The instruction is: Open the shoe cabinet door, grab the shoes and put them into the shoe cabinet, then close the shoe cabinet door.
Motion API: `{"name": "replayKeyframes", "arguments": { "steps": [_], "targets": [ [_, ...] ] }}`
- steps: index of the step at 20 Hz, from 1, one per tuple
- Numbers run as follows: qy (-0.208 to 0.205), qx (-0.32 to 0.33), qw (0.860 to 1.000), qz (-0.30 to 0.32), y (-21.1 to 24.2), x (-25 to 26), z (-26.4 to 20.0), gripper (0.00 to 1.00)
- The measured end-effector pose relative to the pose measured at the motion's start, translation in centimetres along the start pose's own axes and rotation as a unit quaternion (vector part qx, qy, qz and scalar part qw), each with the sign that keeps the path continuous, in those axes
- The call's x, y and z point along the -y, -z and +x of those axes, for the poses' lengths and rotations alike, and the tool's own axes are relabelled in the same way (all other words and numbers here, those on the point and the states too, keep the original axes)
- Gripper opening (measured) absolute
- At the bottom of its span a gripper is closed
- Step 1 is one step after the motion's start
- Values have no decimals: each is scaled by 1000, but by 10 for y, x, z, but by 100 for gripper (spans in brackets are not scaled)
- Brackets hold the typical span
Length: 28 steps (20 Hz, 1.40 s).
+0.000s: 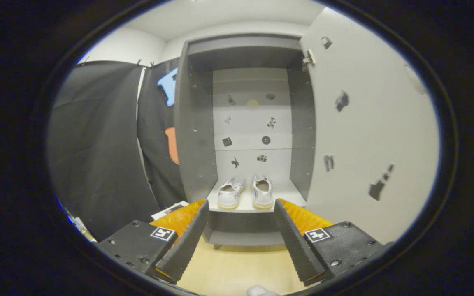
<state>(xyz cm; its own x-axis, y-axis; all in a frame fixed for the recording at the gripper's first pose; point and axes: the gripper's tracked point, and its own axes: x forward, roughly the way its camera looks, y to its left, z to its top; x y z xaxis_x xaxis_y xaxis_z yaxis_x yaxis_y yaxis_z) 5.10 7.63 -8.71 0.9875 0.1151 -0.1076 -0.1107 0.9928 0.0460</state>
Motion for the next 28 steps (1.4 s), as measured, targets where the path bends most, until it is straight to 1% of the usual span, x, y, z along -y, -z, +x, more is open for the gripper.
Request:
{"name": "replayKeyframes", "arguments": {
  "steps": [4,8,11,14,17,19,21,23,25,28],
  "targets": [
    [6,26,1000,-4,-7,15,-91,100],
    [22,42,999,-6,-10,51,-165,100],
    [55,52,997,-8,-12,94,-205,100],
    [96,51,994,-4,-12,148,-229,100],
    [132,44,990,12,-10,204,-240,100],
    [149,40,988,21,-9,239,-239,100],
    [154,35,987,24,-6,269,-231,100],
    [147,31,988,28,-6,292,-214,99],
    [126,26,991,31,-9,308,-191,99],
    [79,23,996,28,-17,318,-153,99]
  ]
}}
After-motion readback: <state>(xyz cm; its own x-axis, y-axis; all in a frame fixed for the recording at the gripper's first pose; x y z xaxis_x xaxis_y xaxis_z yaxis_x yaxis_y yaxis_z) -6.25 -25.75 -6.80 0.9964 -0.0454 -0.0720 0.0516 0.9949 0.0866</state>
